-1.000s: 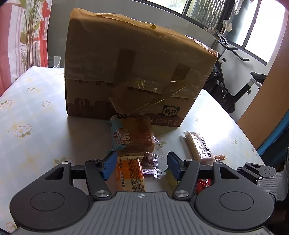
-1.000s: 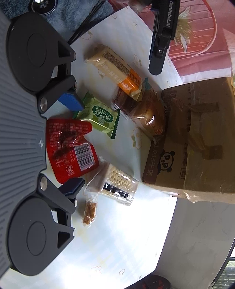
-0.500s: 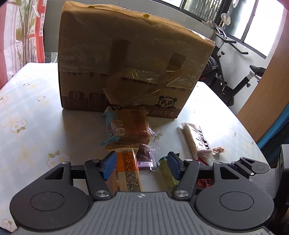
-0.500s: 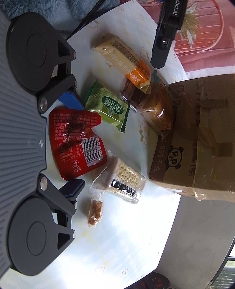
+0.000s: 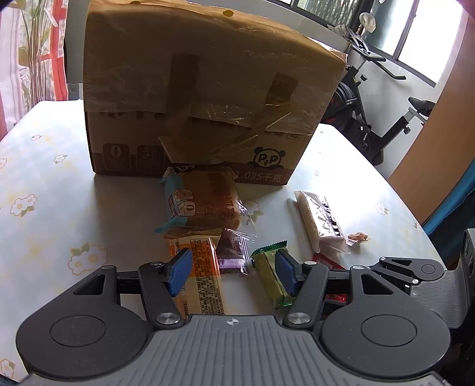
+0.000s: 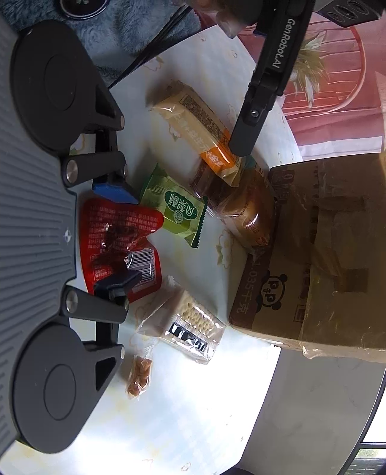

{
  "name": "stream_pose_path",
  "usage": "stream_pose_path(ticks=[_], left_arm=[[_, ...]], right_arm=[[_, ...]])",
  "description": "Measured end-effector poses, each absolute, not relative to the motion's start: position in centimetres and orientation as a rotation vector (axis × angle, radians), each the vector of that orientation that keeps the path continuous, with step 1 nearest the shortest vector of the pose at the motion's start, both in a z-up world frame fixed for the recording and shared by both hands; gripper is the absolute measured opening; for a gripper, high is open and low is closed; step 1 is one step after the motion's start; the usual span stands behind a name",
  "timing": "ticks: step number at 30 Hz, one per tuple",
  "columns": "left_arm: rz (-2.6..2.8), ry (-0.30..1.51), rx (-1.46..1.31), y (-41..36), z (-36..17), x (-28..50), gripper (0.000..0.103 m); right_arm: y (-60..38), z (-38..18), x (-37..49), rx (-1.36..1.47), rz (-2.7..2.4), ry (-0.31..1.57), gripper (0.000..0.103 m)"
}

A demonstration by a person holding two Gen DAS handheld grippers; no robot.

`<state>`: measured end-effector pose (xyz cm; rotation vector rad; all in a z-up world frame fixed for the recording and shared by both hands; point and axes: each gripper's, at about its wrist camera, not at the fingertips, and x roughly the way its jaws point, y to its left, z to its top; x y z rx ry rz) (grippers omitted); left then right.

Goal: Organize snacks
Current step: 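Grasp the red sausage packet with the right tool while the left tool grasps the green wrapper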

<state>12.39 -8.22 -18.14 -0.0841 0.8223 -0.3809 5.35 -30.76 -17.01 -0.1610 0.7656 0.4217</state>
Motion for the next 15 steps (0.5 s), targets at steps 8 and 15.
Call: stream_pose_path(ticks=[8,15], left_arm=[[-0.38,0.835,-0.069,-8.9,-18.3,12.6,0.063],[-0.414,0.847,-0.063,-9.8,-18.5,12.9,0.059]], right_arm=[[-31.5,-16.6,5.1,-0.1,0.453,0.728,0.036],[-32.6,-14.9,4.4,-0.054,0.414,0.642,0.036]])
